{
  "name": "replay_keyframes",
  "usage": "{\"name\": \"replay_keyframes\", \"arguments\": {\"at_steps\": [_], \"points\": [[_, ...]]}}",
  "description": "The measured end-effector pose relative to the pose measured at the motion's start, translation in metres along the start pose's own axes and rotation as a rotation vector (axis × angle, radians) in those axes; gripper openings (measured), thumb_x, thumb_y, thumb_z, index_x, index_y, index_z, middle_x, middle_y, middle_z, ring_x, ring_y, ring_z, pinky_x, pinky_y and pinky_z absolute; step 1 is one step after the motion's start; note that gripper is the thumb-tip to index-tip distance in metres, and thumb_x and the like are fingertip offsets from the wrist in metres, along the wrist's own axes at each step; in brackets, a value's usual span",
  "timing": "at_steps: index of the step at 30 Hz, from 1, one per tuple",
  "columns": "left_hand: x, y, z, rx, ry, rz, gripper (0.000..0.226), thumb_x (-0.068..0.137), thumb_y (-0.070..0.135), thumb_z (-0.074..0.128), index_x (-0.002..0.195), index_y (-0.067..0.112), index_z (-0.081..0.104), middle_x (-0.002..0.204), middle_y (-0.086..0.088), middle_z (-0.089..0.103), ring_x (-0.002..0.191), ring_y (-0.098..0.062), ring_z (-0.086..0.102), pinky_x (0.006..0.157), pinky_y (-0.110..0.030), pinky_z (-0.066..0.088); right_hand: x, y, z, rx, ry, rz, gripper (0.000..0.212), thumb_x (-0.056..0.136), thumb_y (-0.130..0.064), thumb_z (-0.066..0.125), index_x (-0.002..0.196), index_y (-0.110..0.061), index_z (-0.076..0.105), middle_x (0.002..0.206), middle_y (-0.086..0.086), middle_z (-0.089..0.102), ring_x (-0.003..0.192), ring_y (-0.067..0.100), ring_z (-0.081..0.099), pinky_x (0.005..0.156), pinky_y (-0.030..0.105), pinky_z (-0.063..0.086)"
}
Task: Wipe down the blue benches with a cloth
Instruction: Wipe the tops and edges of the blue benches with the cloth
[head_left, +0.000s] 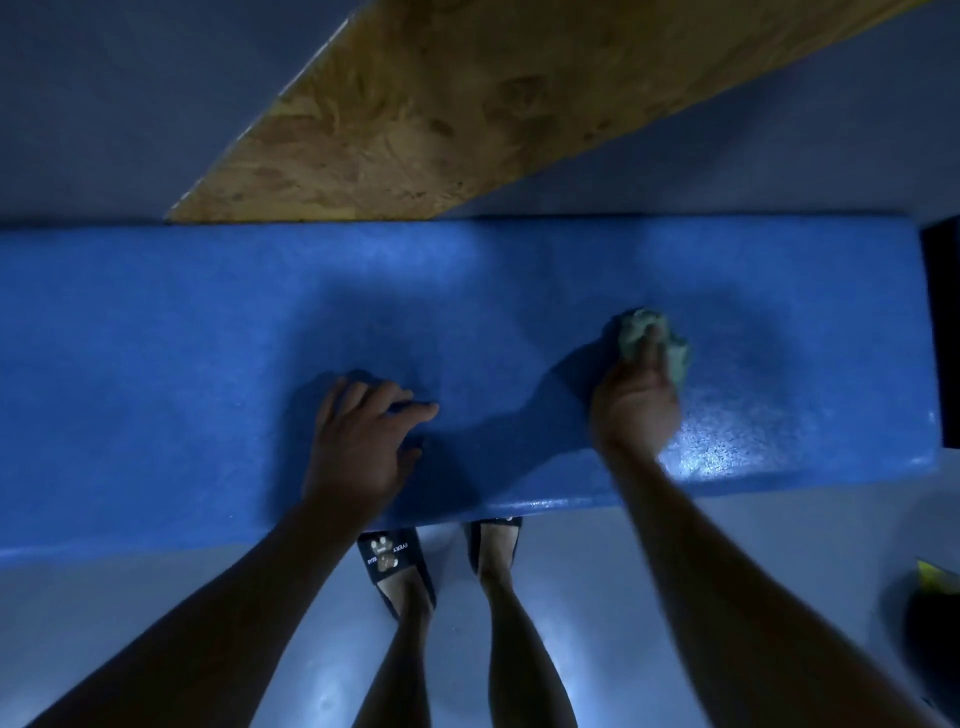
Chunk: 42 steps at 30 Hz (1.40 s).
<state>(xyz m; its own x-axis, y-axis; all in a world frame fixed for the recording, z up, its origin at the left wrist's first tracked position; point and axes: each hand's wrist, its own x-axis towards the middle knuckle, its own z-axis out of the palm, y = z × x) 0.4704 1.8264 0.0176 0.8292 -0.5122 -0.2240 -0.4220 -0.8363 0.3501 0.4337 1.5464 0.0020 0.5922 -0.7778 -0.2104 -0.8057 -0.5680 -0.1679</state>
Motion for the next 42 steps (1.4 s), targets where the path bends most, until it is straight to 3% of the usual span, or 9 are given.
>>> {"name": "replay_keyframes", "arguments": {"at_steps": [4,9,11,18,22,30,34,38,42], "points": [[0.001,0.000,-0.003,-0.018,-0.029,-0.007,0.039,0.073,0.037,0.069,0.113,0.037,0.068,0.113,0.008,0.061,0.106,-0.023,0.052,0.101,-0.051,0.038,-0.068,-0.067,0.027,0.045,-0.149,-0.427,0.063,0.093,-0.019,0.046,0.153,-0.014,0.026,0.141,0.014,0.052,0.110,0.038,0.060,0.080,0.043,0.052],[0.005,0.005,-0.008,-0.025,-0.072,-0.055,0.045,0.067,0.030,0.080,0.111,0.037,0.071,0.110,0.008,0.064,0.104,-0.025,0.056,0.101,-0.051,0.039,-0.026,-0.048,0.005,-0.118,-0.191,-1.124,0.062,0.082,-0.016,0.057,0.143,-0.012,0.047,0.122,0.009,0.064,0.086,0.033,0.067,0.061,0.037,0.054],[0.007,0.006,-0.009,-0.016,-0.097,-0.070,0.048,0.066,0.028,0.083,0.111,0.037,0.071,0.111,0.008,0.064,0.104,-0.024,0.057,0.103,-0.052,0.038,0.016,-0.015,-0.006,-0.140,-0.127,-1.035,0.057,0.086,-0.016,0.053,0.143,-0.016,0.048,0.128,0.010,0.063,0.091,0.034,0.068,0.066,0.038,0.057],[0.007,0.003,-0.008,-0.017,-0.103,-0.080,0.051,0.062,0.031,0.086,0.110,0.040,0.070,0.110,0.012,0.063,0.101,-0.021,0.053,0.105,-0.050,0.035,0.060,0.004,-0.011,0.003,-0.007,-0.123,0.063,0.094,-0.020,0.045,0.153,-0.024,0.025,0.153,0.007,0.037,0.117,0.041,0.056,0.087,0.046,0.049],[0.007,0.004,-0.006,-0.021,-0.097,-0.088,0.052,0.060,0.030,0.087,0.109,0.040,0.071,0.108,0.010,0.063,0.101,-0.023,0.054,0.108,-0.050,0.033,0.019,-0.062,0.019,0.018,-0.065,-0.252,0.066,0.095,-0.018,0.043,0.155,-0.015,0.018,0.155,0.010,0.035,0.127,0.035,0.048,0.096,0.041,0.045],[0.011,0.008,-0.014,-0.028,-0.130,-0.102,0.049,0.062,0.026,0.085,0.109,0.037,0.073,0.109,0.007,0.066,0.102,-0.027,0.060,0.102,-0.052,0.039,0.028,-0.089,0.007,-0.200,-0.154,-1.242,0.065,0.083,-0.015,0.054,0.147,-0.015,0.042,0.129,0.009,0.061,0.093,0.033,0.066,0.067,0.039,0.055],[0.010,0.007,-0.013,-0.040,-0.091,-0.091,0.049,0.060,0.024,0.087,0.106,0.035,0.075,0.107,0.007,0.068,0.100,-0.027,0.061,0.101,-0.054,0.039,0.107,-0.037,-0.016,-0.136,-0.183,-0.825,0.058,0.091,-0.025,0.040,0.148,-0.031,0.036,0.147,0.004,0.048,0.114,0.035,0.060,0.092,0.046,0.051],[0.010,0.005,-0.011,-0.055,-0.080,-0.099,0.050,0.060,0.024,0.087,0.106,0.037,0.074,0.107,0.008,0.067,0.102,-0.026,0.060,0.106,-0.054,0.035,0.114,-0.038,-0.015,-0.070,-0.041,-0.335,0.059,0.092,-0.025,0.049,0.149,-0.028,0.035,0.139,0.011,0.054,0.114,0.040,0.059,0.091,0.045,0.049],[0.009,0.005,-0.009,-0.079,-0.052,-0.110,0.049,0.060,0.023,0.086,0.106,0.037,0.074,0.106,0.009,0.066,0.103,-0.025,0.059,0.109,-0.053,0.032,0.065,-0.105,0.017,0.019,-0.070,-0.271,0.060,0.093,-0.023,0.043,0.152,-0.016,0.029,0.139,0.014,0.055,0.115,0.036,0.060,0.092,0.041,0.048]]}}
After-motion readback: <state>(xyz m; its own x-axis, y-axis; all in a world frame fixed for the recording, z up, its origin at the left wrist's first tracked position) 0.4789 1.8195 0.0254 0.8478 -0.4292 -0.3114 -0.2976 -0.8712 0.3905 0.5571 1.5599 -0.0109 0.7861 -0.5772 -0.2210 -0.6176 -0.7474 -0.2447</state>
